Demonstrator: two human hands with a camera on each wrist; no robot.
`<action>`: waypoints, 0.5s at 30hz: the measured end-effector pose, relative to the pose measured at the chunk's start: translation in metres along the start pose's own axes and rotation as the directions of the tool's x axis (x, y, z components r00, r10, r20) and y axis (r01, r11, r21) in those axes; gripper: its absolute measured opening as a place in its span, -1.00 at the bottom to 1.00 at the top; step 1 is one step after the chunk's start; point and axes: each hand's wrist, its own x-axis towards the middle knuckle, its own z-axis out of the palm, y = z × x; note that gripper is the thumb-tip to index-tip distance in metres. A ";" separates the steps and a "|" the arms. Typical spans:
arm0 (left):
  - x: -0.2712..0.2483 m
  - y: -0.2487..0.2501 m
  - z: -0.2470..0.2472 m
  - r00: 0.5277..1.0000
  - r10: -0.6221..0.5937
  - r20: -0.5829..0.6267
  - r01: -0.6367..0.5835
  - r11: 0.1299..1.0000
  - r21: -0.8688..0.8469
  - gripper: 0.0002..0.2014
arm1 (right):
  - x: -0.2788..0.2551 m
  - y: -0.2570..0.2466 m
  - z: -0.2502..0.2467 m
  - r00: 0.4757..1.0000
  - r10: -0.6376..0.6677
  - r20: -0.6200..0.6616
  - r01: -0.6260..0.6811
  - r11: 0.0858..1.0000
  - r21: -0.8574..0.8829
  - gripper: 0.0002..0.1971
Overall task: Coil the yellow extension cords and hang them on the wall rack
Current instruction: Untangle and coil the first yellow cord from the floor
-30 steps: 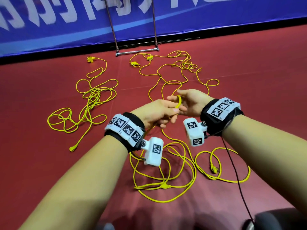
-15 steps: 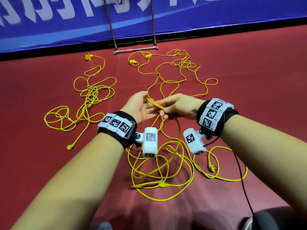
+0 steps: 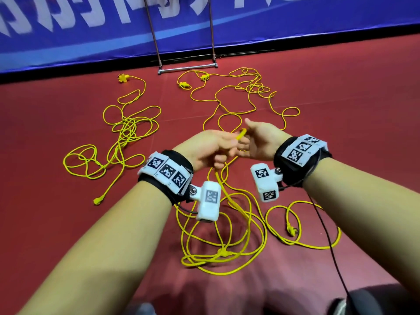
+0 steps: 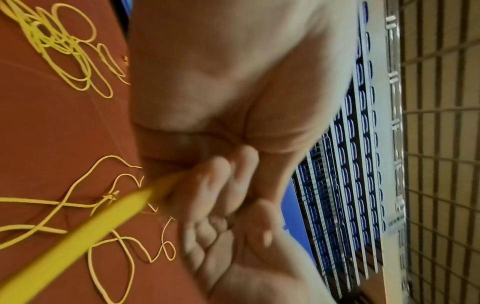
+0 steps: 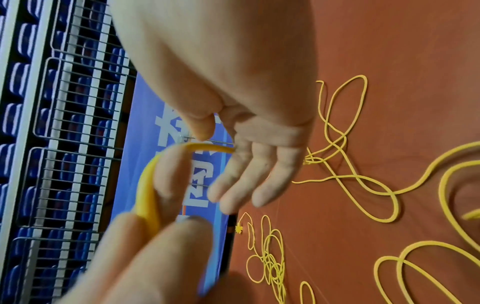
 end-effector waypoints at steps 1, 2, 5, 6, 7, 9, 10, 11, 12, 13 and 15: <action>-0.001 -0.001 0.004 0.997 -0.027 0.079 0.021 0.997 0.078 -0.77 | -0.001 -0.002 -0.001 1.000 -0.002 -0.011 0.002 1.000 0.021 -0.60; -0.002 -0.002 0.007 0.990 -0.062 0.126 0.044 0.989 0.141 -0.77 | -0.002 -0.004 0.000 1.000 -0.010 -0.020 0.010 1.000 0.029 -0.65; -0.001 -0.007 0.007 0.986 -0.147 0.076 0.129 0.972 0.197 -0.71 | -0.002 -0.002 0.002 0.995 -0.088 -0.051 0.084 0.994 -0.067 -0.76; 0.001 -0.009 0.005 0.987 -0.161 -0.001 0.159 0.969 0.188 -0.71 | -0.002 0.000 0.003 0.992 -0.118 -0.042 0.113 0.988 -0.110 -0.80; 0.003 -0.010 0.002 0.981 -0.169 -0.092 0.182 0.970 0.160 -0.77 | -0.001 0.001 0.003 0.989 -0.145 -0.026 0.139 0.979 -0.147 -0.85; 0.007 -0.013 -0.006 0.954 -0.189 -0.232 0.201 0.979 0.027 -0.87 | -0.002 0.002 0.004 0.984 -0.174 0.044 0.180 0.961 -0.211 -0.80; 0.008 -0.013 -0.010 0.941 -0.201 -0.273 0.187 0.979 -0.076 -0.85 | -0.004 0.002 0.006 0.979 -0.180 0.092 0.198 0.949 -0.246 -0.73; 0.009 -0.012 -0.014 0.929 -0.210 -0.305 0.155 0.969 -0.194 -0.80 | -0.005 0.002 0.007 0.971 -0.192 0.144 0.226 0.931 -0.287 -0.68; 0.009 -0.011 -0.019 0.919 -0.215 -0.330 0.113 0.947 -0.302 -0.75 | -0.007 0.003 0.009 0.960 -0.199 0.196 0.256 0.910 -0.328 -0.65; 0.009 -0.010 -0.023 0.914 -0.218 -0.341 0.073 0.917 -0.391 -0.70 | -0.007 0.004 0.011 0.947 -0.202 0.248 0.287 0.879 -0.380 -0.63; 0.006 -0.007 -0.026 0.913 -0.217 -0.345 0.010 0.859 -0.512 -0.69 | -0.006 0.012 0.013 0.918 -0.150 0.366 0.331 0.798 -0.503 -0.62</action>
